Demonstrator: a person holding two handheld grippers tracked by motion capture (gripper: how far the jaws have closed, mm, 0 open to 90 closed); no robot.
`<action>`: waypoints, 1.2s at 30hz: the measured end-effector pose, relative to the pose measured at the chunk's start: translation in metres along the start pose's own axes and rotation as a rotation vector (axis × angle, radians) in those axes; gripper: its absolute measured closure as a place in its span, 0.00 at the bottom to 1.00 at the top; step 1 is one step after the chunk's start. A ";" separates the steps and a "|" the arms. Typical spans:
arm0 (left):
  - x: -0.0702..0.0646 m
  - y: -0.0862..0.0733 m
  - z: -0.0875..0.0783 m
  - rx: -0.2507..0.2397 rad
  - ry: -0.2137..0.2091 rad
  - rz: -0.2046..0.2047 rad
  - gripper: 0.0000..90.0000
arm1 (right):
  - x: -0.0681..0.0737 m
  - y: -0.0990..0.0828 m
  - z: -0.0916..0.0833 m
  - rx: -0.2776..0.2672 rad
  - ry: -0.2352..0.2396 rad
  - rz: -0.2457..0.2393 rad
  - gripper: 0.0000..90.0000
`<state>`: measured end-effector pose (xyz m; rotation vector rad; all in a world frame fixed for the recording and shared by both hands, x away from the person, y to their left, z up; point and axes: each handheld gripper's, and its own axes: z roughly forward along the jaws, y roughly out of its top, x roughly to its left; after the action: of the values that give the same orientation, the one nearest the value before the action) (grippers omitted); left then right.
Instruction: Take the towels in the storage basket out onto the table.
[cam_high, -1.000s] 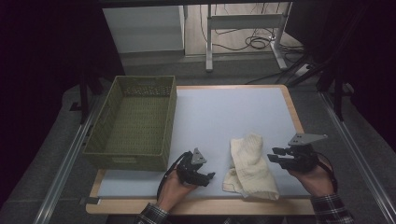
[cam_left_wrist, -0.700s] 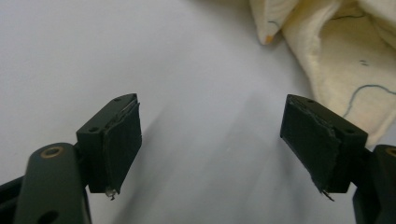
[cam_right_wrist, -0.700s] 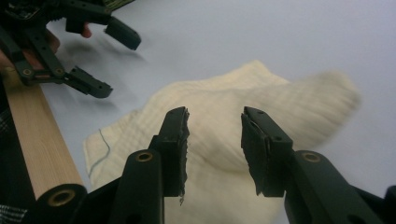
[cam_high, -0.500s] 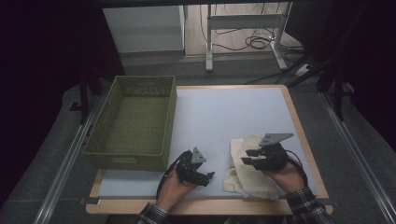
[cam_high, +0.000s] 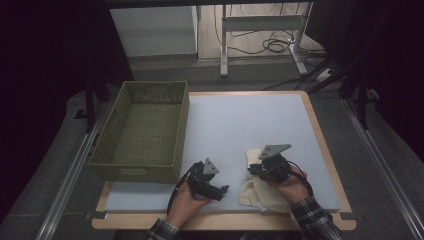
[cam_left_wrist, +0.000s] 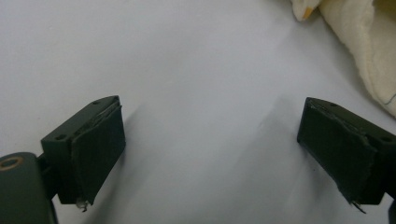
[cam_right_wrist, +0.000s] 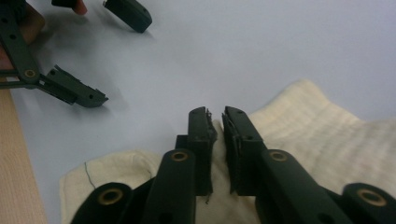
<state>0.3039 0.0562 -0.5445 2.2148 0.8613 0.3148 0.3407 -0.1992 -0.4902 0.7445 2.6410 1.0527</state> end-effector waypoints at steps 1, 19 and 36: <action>0.000 0.000 0.000 0.000 0.000 0.000 0.08 | 0.000 0.000 -0.002 -0.006 -0.002 0.005 0.92; 0.000 0.000 0.000 -0.004 -0.002 -0.005 0.09 | -0.026 -0.016 -0.051 -0.092 -0.060 0.096 0.91; 0.000 0.000 0.000 0.003 -0.003 -0.002 0.09 | -0.072 -0.070 -0.091 -0.088 -0.191 0.271 0.74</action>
<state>0.3043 0.0561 -0.5442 2.2166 0.8627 0.3097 0.3425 -0.3337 -0.4726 1.1459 2.3637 1.0939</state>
